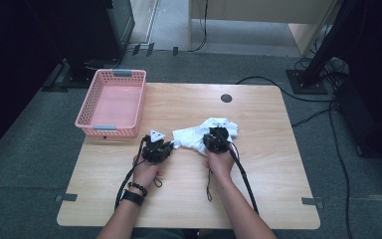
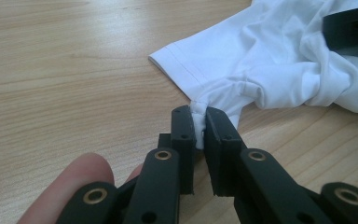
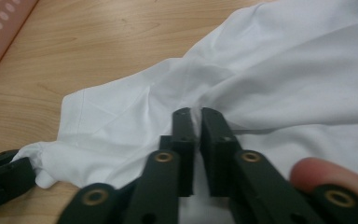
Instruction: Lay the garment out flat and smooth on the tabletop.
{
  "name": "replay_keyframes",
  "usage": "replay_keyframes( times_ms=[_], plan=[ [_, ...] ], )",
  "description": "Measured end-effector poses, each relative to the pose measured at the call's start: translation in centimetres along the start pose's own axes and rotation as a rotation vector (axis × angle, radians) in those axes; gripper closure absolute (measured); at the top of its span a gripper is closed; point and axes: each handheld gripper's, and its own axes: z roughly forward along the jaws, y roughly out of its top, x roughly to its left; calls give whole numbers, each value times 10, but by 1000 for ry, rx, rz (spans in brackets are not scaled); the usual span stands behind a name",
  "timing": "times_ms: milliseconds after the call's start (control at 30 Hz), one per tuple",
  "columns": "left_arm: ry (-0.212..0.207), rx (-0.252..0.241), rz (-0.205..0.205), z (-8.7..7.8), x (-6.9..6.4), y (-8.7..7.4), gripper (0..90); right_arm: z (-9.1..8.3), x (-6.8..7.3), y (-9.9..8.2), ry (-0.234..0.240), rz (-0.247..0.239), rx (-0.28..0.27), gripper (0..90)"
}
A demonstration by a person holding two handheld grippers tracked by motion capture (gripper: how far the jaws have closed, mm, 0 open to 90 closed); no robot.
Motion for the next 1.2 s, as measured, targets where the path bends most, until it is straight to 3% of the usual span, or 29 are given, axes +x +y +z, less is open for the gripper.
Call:
replay_keyframes(
  times_ms=[233,433,733,1033,1200],
  plan=[
    [3,-1,-8,0,0,0,846,-32,-26,-4,49,-90,-39,900],
    [9,-3,-13,0,1,0,847,-71,-61,-11,64,-108,-78,900],
    [5,-3,-14,0,1,0,846,-107,-101,-31,18,-153,-83,900],
    [18,-13,-29,-1,2,0,847,-119,-137,-44,-59,-110,-80,900],
    [21,-32,-73,-3,7,0,858,-126,-161,-44,-155,-83,-107,900]
  ],
)
